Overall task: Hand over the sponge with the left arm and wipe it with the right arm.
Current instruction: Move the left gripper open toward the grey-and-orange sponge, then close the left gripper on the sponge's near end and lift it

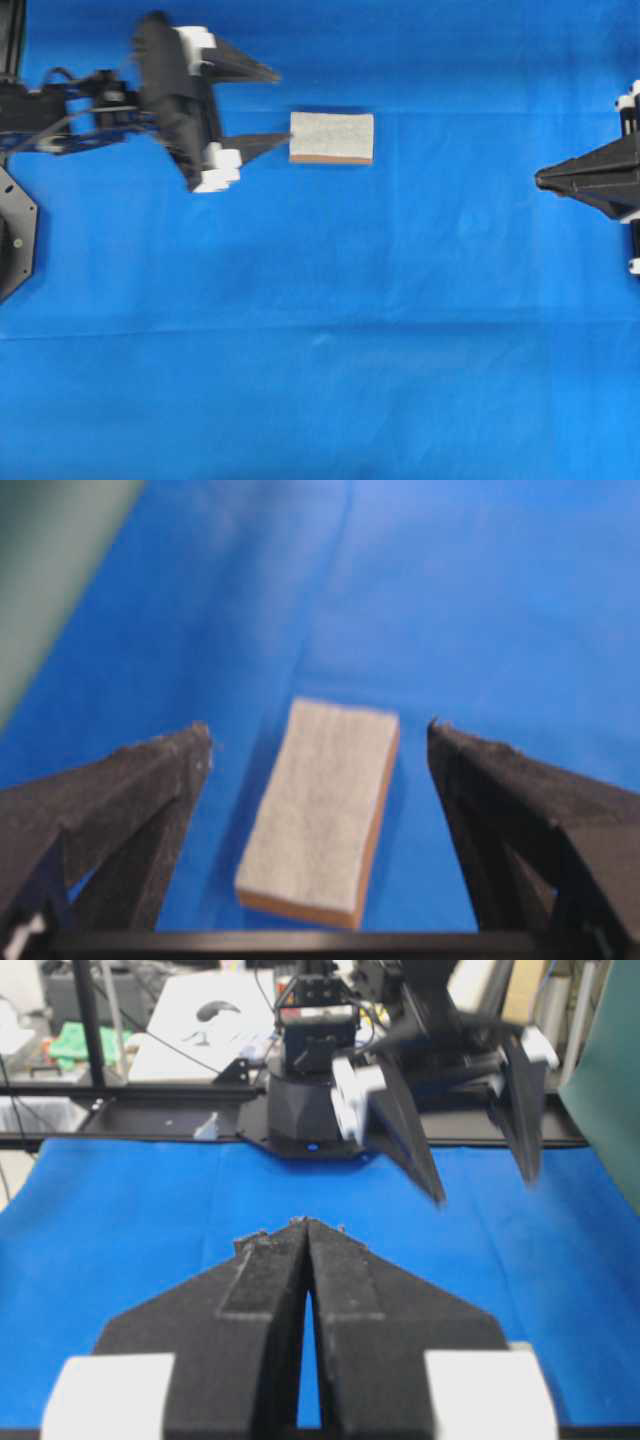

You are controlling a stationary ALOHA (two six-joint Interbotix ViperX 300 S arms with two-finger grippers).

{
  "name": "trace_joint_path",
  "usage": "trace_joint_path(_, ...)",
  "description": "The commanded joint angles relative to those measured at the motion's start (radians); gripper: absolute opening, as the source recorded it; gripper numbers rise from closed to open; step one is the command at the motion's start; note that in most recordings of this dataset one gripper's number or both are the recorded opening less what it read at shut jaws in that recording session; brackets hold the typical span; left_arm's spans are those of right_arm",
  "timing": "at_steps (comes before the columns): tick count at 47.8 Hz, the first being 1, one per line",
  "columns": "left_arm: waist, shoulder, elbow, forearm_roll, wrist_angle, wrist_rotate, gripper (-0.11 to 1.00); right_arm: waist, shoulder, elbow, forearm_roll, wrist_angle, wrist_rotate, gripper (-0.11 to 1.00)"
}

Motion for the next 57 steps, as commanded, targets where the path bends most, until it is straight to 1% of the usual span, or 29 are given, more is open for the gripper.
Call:
trace_joint_path(1,0.003,0.054,-0.058,-0.002,0.014,0.028,0.94,-0.003,0.012,-0.023,0.003,-0.003,0.002,0.00)
trace_joint_path(3,0.003,0.080,-0.075,-0.002,0.029,0.051,0.94,-0.003,0.014,-0.023,0.002,-0.003,0.002,0.00)
trace_joint_path(8,0.014,0.144,-0.124,-0.002,0.080,0.051,0.94,-0.005,0.017,-0.021,0.002,-0.002,0.002,0.00)
trace_joint_path(16,0.032,0.207,-0.160,0.000,0.123,0.051,0.94,-0.009,0.032,-0.018,0.003,-0.003,0.002,0.00)
trace_joint_path(29,0.046,0.285,-0.172,0.000,0.114,0.051,0.94,-0.023,0.051,-0.015,0.006,-0.003,0.003,0.00)
trace_joint_path(47,0.069,0.373,-0.181,0.002,0.072,0.052,0.94,-0.025,0.052,-0.015,0.009,-0.003,0.003,0.00)
trace_joint_path(57,0.077,0.410,-0.196,0.005,0.072,0.052,0.94,-0.025,0.055,-0.015,0.009,-0.003,0.003,0.00)
